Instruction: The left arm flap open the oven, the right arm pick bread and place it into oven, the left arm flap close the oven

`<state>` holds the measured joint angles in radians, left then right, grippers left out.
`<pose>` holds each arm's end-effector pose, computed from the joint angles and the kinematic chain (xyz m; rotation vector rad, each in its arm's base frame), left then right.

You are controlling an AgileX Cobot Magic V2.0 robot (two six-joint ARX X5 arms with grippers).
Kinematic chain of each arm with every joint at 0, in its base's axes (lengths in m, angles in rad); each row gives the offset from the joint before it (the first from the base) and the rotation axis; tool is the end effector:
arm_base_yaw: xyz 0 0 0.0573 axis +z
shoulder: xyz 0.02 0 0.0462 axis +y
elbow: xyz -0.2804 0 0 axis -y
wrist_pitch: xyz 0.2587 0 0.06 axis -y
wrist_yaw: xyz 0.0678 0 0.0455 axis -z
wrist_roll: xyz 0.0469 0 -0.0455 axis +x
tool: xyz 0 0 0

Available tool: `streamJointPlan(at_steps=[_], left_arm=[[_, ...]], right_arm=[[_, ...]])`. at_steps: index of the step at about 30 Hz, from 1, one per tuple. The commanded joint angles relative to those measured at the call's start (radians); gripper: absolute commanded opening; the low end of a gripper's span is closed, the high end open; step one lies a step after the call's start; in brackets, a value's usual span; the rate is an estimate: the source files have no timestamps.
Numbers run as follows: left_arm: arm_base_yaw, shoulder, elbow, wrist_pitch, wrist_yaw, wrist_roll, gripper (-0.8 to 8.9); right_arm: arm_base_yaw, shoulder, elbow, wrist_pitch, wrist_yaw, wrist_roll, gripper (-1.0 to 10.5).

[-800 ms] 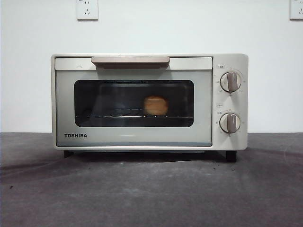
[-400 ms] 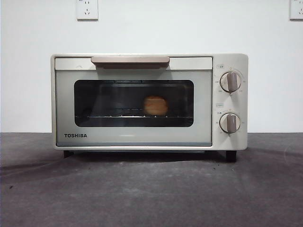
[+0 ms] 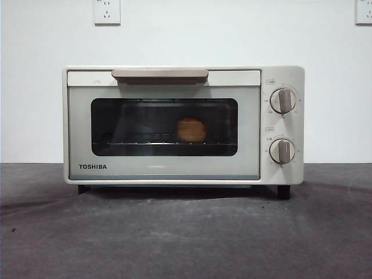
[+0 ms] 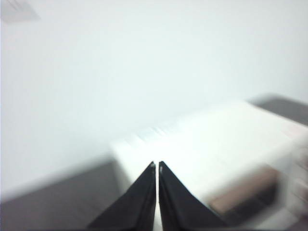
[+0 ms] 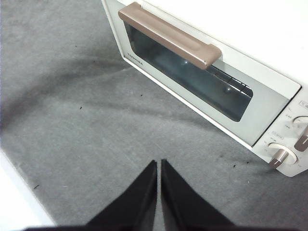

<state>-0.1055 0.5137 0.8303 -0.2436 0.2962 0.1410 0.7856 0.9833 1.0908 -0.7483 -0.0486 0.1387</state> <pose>0.1132 -0.0258 0.3871 0.1460 -0.1014 -0.3957 0.1449 0.1482 0.3558 -0.1108 0.6679 0.7587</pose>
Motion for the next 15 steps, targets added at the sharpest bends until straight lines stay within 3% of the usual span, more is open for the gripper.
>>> streamJointPlan(at_steps=[1,7,15], left_arm=[[0.021,-0.076,-0.099,0.134,-0.085,0.015,0.19],[0.056,-0.243,-0.306,0.177,-0.173,0.015,0.19],[0.092,-0.404,-0.556,0.177,-0.192,0.003,0.19]], right_arm=[[0.010,0.009,0.018,0.011,0.004,0.010,0.1],[0.010,0.009,0.018,0.011,0.004,0.010,0.1],[0.010,0.009,0.018,0.011,0.004,0.010,0.1]])
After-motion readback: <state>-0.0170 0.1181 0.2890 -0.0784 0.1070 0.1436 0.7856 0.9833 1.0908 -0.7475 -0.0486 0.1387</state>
